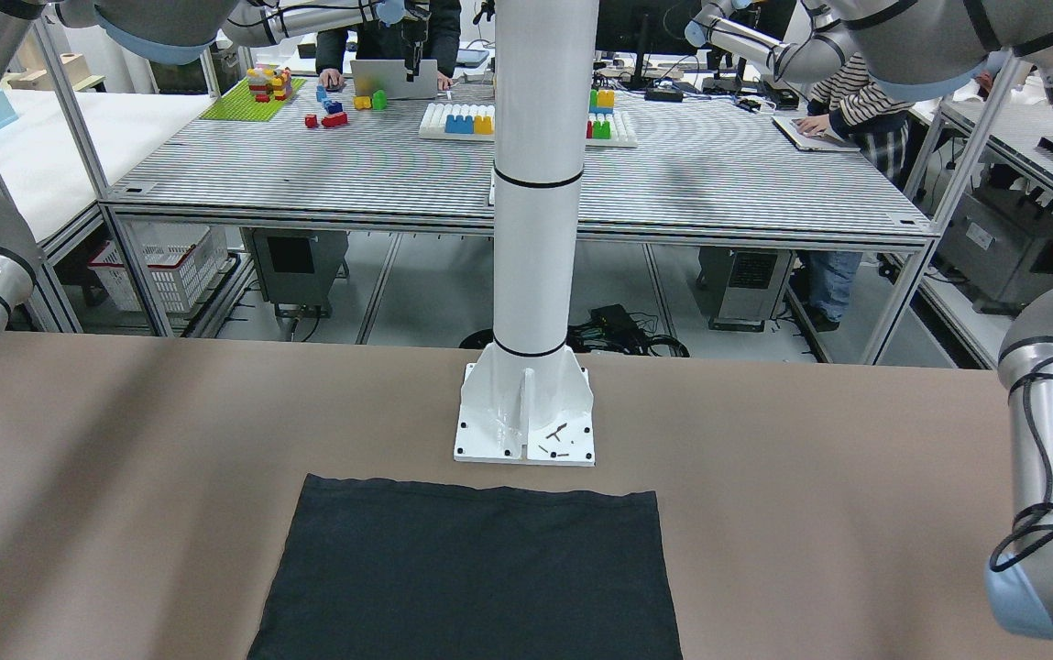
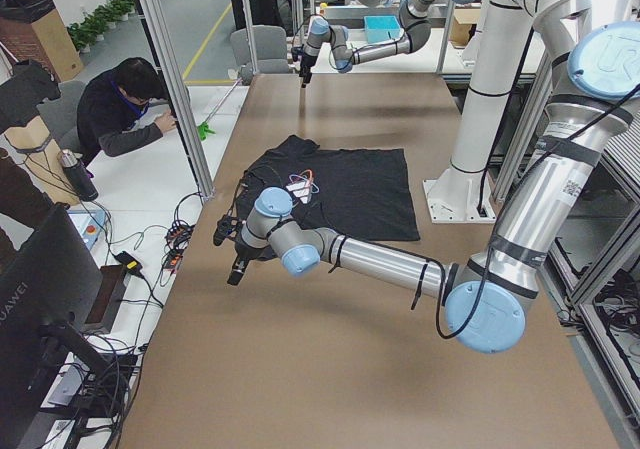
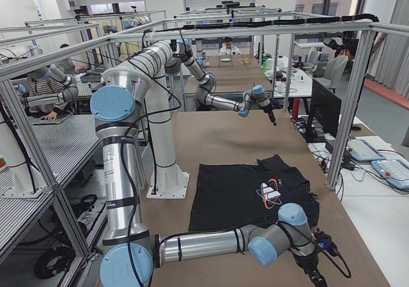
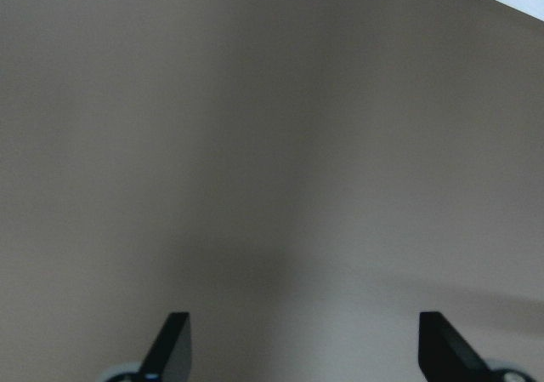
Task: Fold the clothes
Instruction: 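Move both grippers in toward the shirt's two sleeves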
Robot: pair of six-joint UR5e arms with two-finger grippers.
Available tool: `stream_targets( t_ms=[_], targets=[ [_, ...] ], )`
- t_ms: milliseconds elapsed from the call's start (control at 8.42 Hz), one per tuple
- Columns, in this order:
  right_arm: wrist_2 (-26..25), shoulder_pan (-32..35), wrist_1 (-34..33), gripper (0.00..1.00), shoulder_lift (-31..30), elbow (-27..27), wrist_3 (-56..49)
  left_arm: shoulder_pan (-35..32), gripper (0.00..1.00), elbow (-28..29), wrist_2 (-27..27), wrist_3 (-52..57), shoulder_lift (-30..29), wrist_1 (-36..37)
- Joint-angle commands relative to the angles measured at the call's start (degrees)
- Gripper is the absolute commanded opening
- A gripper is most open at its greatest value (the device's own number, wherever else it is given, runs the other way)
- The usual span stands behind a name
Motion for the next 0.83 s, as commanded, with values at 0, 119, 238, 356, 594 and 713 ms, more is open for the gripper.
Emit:
stream_targets(
  t_ms=[0,119,238,356,594,713],
  targets=[
    [-0.33,-7.11,5.82,0.94,1.79,-1.08,13.44,3.2,0.94,3.49,-0.16,-7.31,-4.03,-4.21],
    [-0.51,-8.96,7.5,0.94,3.11,-2.31,16.8,4.69,0.94,4.28,0.11,-11.42,-5.96,-4.21],
    [-0.68,-10.89,8.91,0.94,4.34,-3.45,18.83,6.01,0.94,6.03,0.81,-12.51,-8.24,-4.38],
    [-1.21,-11.87,10.57,0.94,4.87,-4.5,19.2,6.98,0.94,7.09,2.03,-13.65,-9.48,-4.73],
    [-2.44,-13.28,12.08,0.94,7.76,-7.22,19.9,7.51,0.94,7.28,3.27,-14.36,-10.02,-5.09],
    [-2.7,-13.55,14.87,0.94,8.65,-9.33,20.78,7.69,0.94,7.37,3.27,-15.23,-10.37,-5.09]
  ],
)
